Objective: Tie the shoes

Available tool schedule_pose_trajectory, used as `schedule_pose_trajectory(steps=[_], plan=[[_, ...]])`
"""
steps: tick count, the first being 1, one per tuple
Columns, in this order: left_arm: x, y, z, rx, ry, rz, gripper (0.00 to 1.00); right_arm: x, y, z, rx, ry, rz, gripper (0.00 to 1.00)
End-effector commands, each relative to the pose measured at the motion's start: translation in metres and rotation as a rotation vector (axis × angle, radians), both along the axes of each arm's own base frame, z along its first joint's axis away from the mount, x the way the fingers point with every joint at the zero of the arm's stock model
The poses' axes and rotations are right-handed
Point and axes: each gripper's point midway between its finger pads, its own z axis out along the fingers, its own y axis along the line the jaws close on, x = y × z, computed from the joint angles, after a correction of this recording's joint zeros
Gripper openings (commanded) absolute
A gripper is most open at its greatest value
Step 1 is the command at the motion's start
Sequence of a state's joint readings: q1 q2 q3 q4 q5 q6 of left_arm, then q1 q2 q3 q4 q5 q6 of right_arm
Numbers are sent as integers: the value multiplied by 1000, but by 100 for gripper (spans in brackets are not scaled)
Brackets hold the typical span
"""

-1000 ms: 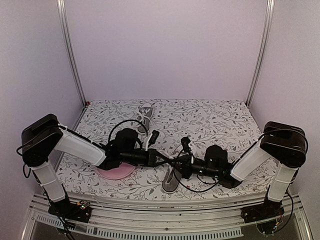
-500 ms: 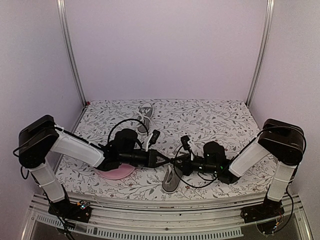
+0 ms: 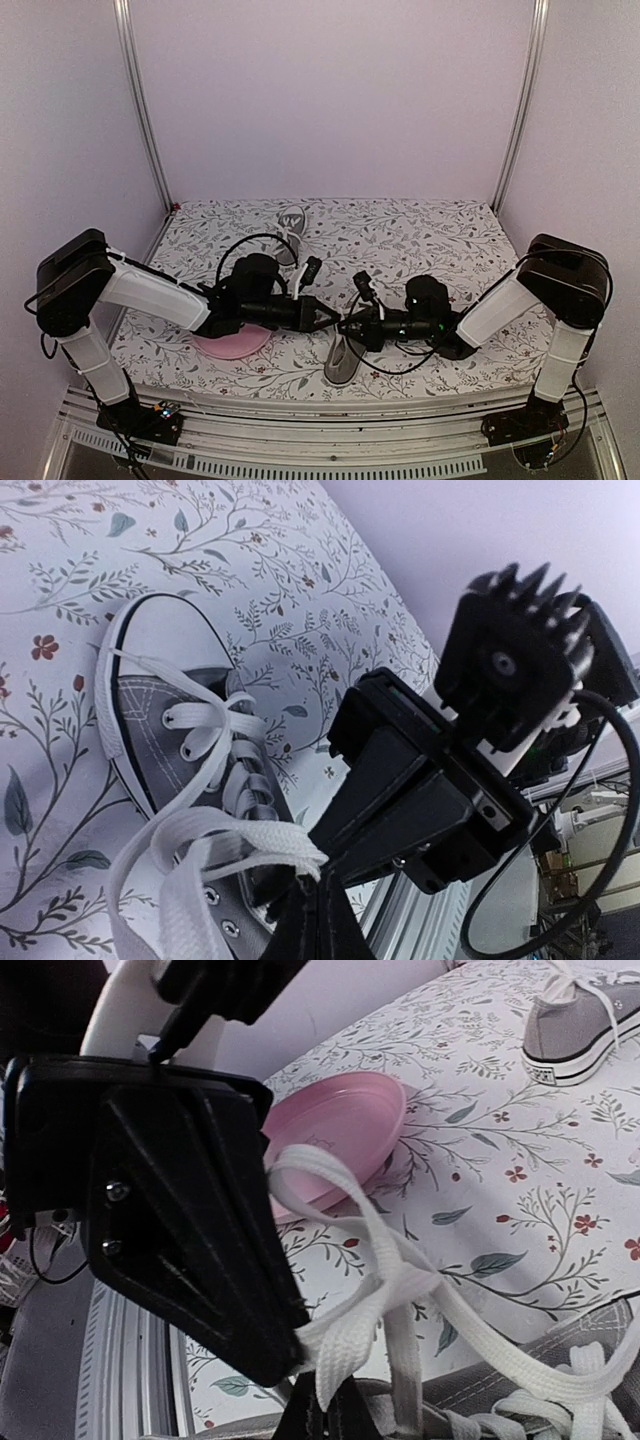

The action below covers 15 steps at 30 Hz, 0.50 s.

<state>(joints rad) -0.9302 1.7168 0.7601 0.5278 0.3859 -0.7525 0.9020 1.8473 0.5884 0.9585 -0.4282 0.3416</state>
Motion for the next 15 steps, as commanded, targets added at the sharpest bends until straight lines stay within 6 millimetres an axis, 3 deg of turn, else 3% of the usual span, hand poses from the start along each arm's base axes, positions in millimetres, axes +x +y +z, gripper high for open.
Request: schedule_pose_trajectory(steps=[1, 6, 15], plan=[[6, -4, 7, 15, -31, 24, 0, -24, 9, 6, 39, 20, 178, 2], [2, -9, 8, -5, -23, -15, 0, -14, 7, 0, 39, 34, 174, 2], [-9, -14, 5, -40, 5, -72, 0, 30, 8, 0, 45, -27, 42, 2]])
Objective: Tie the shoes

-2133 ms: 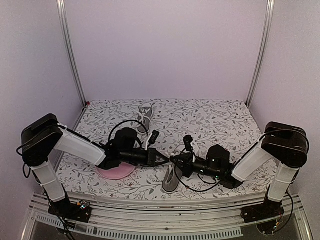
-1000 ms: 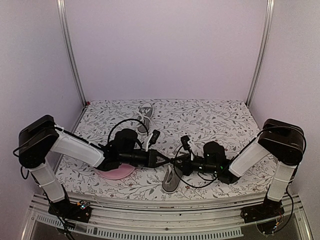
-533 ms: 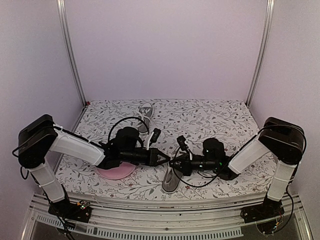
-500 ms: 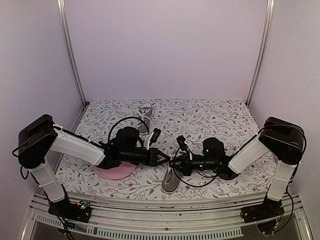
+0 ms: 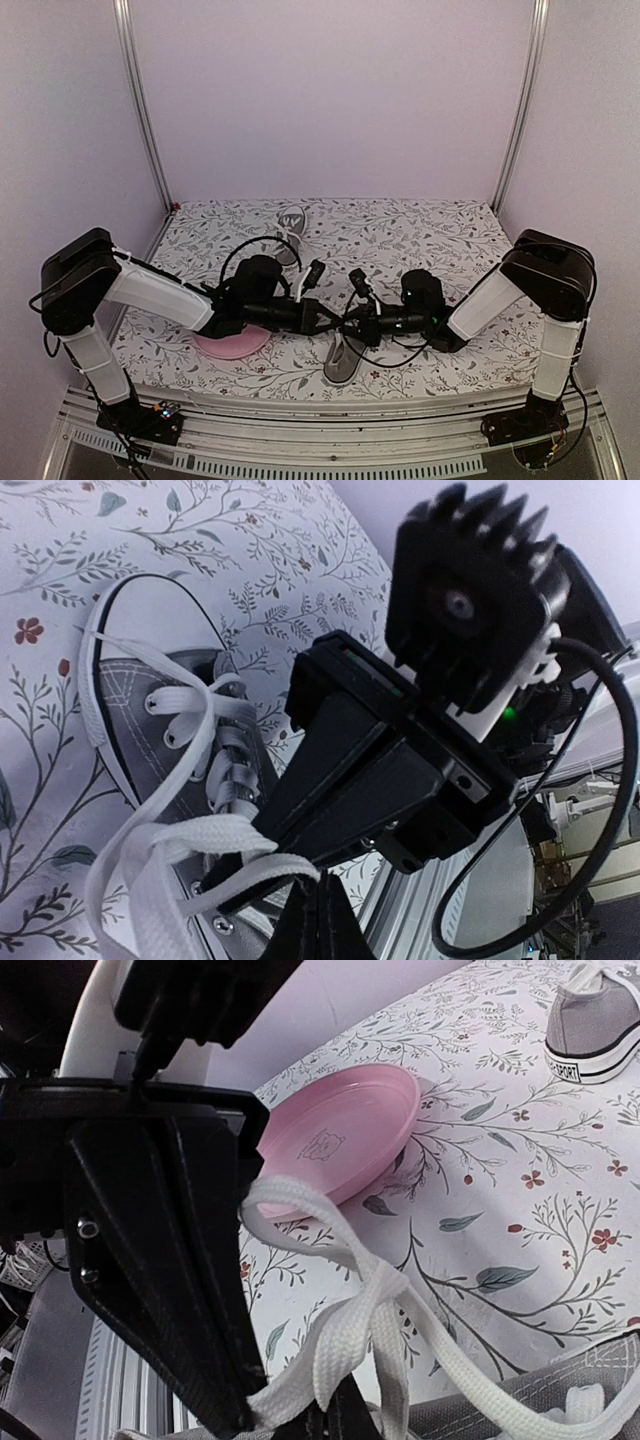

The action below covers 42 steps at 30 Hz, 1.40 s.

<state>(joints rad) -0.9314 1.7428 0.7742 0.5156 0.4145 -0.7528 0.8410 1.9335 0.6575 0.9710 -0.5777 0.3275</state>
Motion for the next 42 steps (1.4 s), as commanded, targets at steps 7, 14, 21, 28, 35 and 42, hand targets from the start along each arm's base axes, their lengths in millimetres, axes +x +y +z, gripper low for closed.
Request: schedule_pose_trajectory(steps=[7, 14, 21, 28, 35, 42], plan=[[-5, -10, 9, -34, -12, -44, 0, 31, 2, 16, 48, -66, -45, 2], [3, -15, 11, -37, -30, -35, 0, 22, 8, 13, 77, -29, 31, 2], [18, -24, 17, -54, -59, -13, 0, 1, 11, 10, 125, 32, 94, 2], [20, -8, 10, -19, -68, 42, 19, -5, 6, 17, 153, 50, 100, 2], [6, 14, 18, -32, -87, 50, 48, -5, 5, 15, 145, 55, 99, 2], [-6, 32, 20, -40, -95, 65, 58, -4, 4, 15, 143, 57, 92, 2]])
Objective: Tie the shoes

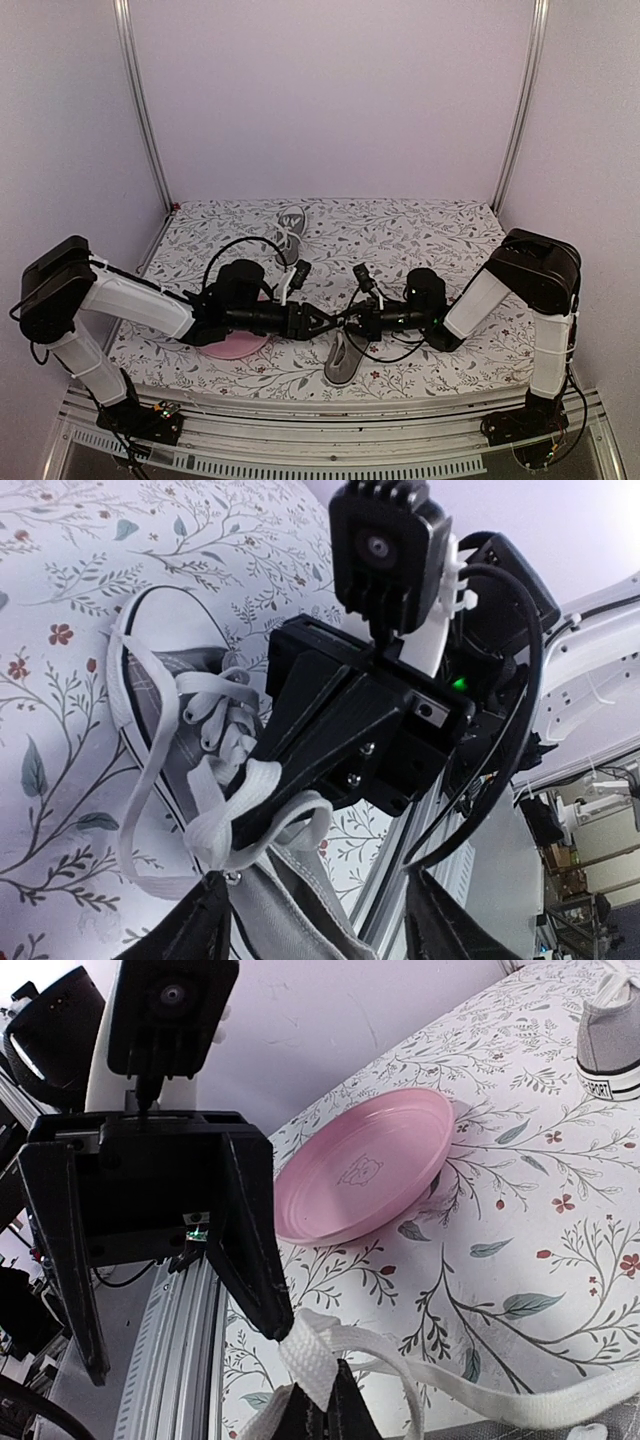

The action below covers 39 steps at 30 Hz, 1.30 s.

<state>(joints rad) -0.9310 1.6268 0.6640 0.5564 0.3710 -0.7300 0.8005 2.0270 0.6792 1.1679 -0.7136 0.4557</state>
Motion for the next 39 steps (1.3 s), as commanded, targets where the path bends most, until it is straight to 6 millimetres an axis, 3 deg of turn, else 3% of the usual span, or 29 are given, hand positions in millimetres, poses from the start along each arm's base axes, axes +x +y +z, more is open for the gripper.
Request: schedule_pose_trajectory(steps=[1, 8, 14, 26, 39], plan=[[1, 12, 4, -14, -28, 39, 55, -7, 1, 4, 17, -7, 24, 2], [-12, 10, -26, 46, 18, 28, 20, -4, 1, 7, 14, -10, 15, 2], [-12, 1, -38, 47, 34, 18, 17, -3, 0, 7, 9, -13, 8, 2], [-6, -24, -35, -61, 49, -8, 14, -2, 0, 9, 11, -15, 4, 2], [0, -26, -33, -98, 31, -5, 16, -4, -1, 11, 12, -18, 8, 2]])
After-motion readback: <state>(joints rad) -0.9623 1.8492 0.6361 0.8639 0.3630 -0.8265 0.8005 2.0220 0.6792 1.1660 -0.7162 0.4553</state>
